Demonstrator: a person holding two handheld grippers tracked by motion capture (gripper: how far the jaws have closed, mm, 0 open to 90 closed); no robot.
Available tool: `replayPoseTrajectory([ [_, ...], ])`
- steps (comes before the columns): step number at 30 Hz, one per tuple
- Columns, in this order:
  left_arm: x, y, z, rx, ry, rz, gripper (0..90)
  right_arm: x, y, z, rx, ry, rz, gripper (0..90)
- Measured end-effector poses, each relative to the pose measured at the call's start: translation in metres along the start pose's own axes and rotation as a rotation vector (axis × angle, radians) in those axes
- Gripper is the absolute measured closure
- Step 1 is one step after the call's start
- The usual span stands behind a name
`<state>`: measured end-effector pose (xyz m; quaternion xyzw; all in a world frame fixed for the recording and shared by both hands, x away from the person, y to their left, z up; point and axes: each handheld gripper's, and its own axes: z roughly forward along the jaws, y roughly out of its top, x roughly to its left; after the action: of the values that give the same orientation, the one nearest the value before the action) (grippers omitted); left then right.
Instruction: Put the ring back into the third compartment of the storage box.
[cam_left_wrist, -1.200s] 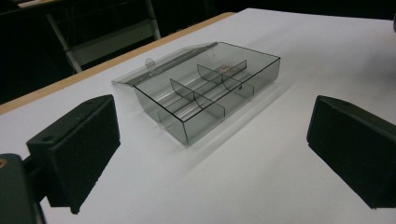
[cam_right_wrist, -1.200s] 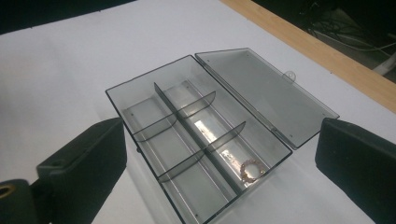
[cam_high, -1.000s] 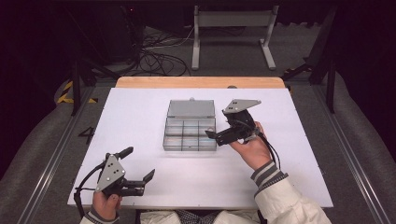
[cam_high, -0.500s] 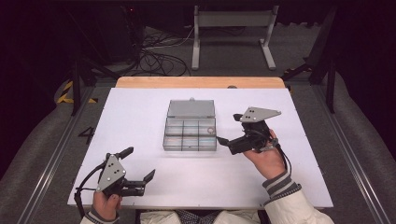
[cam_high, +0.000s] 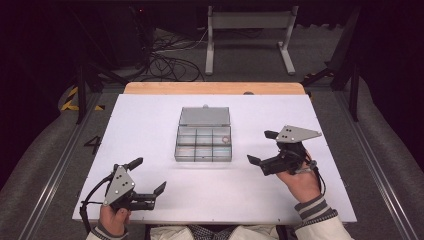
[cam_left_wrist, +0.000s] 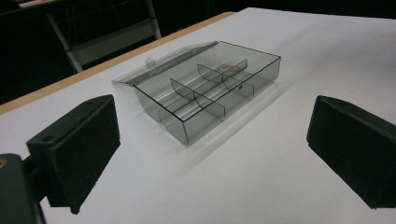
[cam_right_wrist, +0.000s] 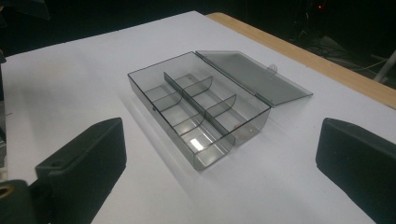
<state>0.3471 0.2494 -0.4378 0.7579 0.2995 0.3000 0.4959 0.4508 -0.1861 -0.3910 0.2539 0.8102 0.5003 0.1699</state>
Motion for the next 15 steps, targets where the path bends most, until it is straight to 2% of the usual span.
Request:
replayPoseTrajectory([
  [15, 0.0, 0.0, 0.0, -0.001, 0.003, 0.006, 3.2, -0.008, -0.041, -0.011, 0.006, 0.014, 0.009, 2.3],
])
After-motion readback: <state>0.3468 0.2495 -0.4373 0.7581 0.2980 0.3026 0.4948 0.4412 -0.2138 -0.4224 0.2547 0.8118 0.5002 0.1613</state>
